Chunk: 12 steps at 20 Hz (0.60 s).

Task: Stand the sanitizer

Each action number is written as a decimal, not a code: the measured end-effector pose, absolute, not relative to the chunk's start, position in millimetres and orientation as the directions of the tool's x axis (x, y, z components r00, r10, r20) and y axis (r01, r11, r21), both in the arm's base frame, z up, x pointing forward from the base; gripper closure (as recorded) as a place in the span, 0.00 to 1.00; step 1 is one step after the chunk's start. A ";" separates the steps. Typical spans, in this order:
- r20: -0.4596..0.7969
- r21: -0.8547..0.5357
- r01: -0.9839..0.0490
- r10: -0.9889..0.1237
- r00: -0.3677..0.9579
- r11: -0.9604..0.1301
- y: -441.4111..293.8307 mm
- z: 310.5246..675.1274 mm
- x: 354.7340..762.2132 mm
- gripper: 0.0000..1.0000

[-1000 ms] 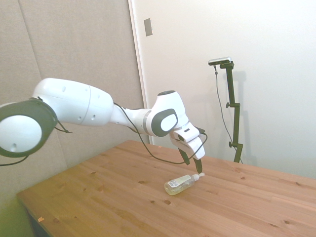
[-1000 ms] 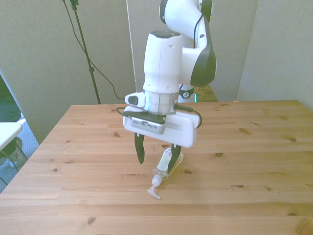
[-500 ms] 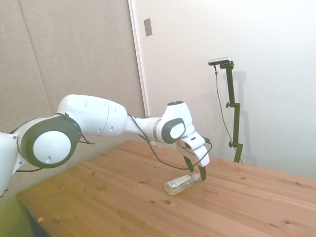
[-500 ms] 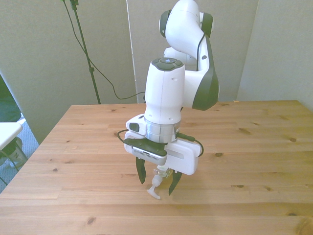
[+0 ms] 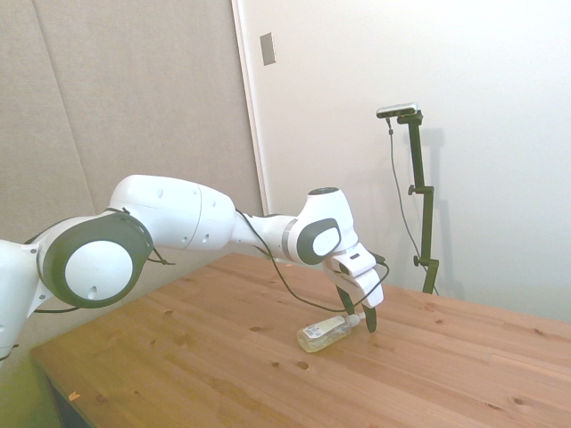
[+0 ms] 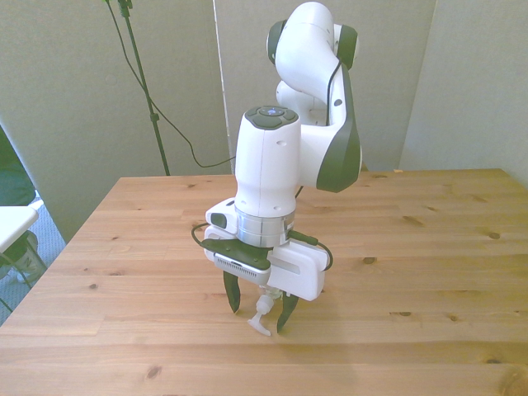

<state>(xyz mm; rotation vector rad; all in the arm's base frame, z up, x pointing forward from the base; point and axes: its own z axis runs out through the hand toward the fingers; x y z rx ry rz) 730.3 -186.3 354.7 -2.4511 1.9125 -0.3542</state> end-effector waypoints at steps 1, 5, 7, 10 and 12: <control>0.169 -0.149 -0.956 -0.959 0.226 -0.252 -186.5 354.6 730.2 1.00; 0.166 -0.151 -0.958 -0.961 0.220 -0.245 -189.2 354.5 729.5 1.00; 0.165 -0.151 -0.958 -0.962 0.219 -0.244 -189.8 354.4 729.4 1.00; 0.163 -0.148 -0.959 -0.962 0.219 -0.243 -189.8 354.2 729.1 1.00; 0.157 -0.142 -0.960 -0.963 0.218 -0.241 -189.5 354.5 728.8 1.00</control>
